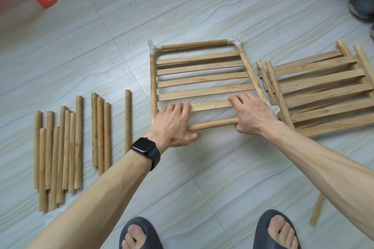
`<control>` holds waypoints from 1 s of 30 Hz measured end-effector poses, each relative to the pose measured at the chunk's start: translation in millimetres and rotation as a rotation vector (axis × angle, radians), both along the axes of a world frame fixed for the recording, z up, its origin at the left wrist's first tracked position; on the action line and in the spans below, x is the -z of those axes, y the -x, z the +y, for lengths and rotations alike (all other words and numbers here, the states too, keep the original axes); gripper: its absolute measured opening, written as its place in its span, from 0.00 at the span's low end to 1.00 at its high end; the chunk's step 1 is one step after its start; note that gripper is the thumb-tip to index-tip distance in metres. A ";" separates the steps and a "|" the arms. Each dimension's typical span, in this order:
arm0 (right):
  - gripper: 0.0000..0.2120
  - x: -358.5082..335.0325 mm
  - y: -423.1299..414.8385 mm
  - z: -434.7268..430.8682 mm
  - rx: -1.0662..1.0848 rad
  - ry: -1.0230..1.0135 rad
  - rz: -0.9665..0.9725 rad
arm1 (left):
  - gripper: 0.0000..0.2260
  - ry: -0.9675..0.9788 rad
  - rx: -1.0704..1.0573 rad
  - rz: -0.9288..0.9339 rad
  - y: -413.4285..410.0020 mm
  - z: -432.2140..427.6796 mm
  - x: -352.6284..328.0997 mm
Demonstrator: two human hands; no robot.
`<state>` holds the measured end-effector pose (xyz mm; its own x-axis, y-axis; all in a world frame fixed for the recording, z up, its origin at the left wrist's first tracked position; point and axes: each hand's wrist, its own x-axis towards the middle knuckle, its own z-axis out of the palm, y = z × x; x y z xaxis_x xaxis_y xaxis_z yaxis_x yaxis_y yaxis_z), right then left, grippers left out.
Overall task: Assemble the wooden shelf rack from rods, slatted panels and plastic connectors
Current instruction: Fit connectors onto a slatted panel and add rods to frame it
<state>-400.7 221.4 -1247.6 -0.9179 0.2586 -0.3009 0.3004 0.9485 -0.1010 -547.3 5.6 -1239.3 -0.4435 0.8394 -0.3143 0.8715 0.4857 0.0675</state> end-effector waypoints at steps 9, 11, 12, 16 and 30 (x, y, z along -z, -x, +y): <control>0.35 6.8 -32.4 3.6 -0.003 0.022 0.059 | 0.27 -0.270 -0.964 -0.567 46.9 -32.6 6.8; 0.35 4.1 -31.3 -6.4 -0.029 -0.005 0.057 | 0.21 -0.336 -1.068 -0.836 37.2 -34.6 20.5; 0.38 3.0 -29.9 -16.9 -0.060 -0.010 0.042 | 0.19 -0.341 -1.076 -0.885 31.6 -33.2 25.4; 0.47 9.4 -24.4 -91.3 -0.156 0.049 0.010 | 0.14 -0.328 -1.087 -1.025 9.5 -18.9 32.9; 0.33 14.5 4.9 -125.1 -0.194 0.135 0.116 | 0.13 -0.373 -1.072 -1.018 6.5 -13.9 20.7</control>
